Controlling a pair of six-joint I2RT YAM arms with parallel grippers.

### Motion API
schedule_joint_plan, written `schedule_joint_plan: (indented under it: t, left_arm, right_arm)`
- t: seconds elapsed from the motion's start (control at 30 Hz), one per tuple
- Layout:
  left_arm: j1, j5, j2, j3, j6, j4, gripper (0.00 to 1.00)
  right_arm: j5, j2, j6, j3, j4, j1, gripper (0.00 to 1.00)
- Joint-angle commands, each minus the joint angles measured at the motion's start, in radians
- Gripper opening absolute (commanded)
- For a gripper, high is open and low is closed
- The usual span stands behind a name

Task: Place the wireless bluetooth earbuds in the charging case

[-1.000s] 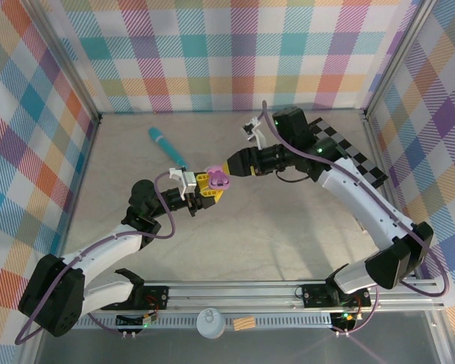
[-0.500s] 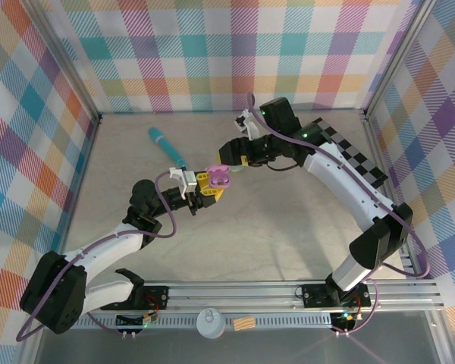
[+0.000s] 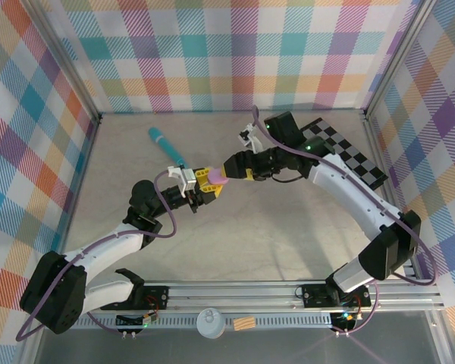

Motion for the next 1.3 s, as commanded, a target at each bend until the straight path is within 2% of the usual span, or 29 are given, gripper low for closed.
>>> schedule_joint_plan:
  t: [0.0,0.1,0.3,0.57,0.73,0.93,1.07,1.2,1.27]
  left_arm:
    - [-0.008,-0.019,-0.009,0.024,0.004,0.072,0.32]
    - [-0.008,-0.019,-0.008,0.029,-0.001,0.082,0.32]
    - [-0.008,-0.004,-0.009,0.035,-0.013,0.095,0.32]
    - [-0.01,-0.01,-0.006,0.035,-0.012,0.091,0.33]
    - [-0.009,-0.017,0.001,0.026,-0.001,0.096,0.35]
    - [-0.01,-0.031,-0.023,0.017,0.033,0.046,0.68]
    - [-0.009,-0.033,-0.065,0.017,0.07,-0.028,0.82]
    - [-0.008,-0.074,-0.138,0.014,0.145,-0.175,0.99]
    - [-0.01,-0.093,-0.155,0.005,0.165,-0.22,1.0]
  right_arm:
    - [-0.133,-0.028,0.129,-0.061,0.172,0.002,0.7]
    - [-0.177,-0.03,0.217,-0.119,0.29,0.004,0.67]
    - [-0.194,-0.019,0.291,-0.168,0.376,0.007,0.55]
    - [-0.214,-0.027,0.4,-0.231,0.511,0.005,0.3]
    - [-0.228,-0.03,0.455,-0.258,0.582,0.005,0.25]
    - [-0.18,-0.042,0.423,-0.257,0.538,-0.004,0.23]
    - [-0.15,-0.042,0.403,-0.263,0.517,-0.02,0.23]
    - [-0.102,-0.038,0.354,-0.284,0.488,-0.06,0.23]
    - [-0.057,-0.031,0.337,-0.318,0.493,-0.098,0.22]
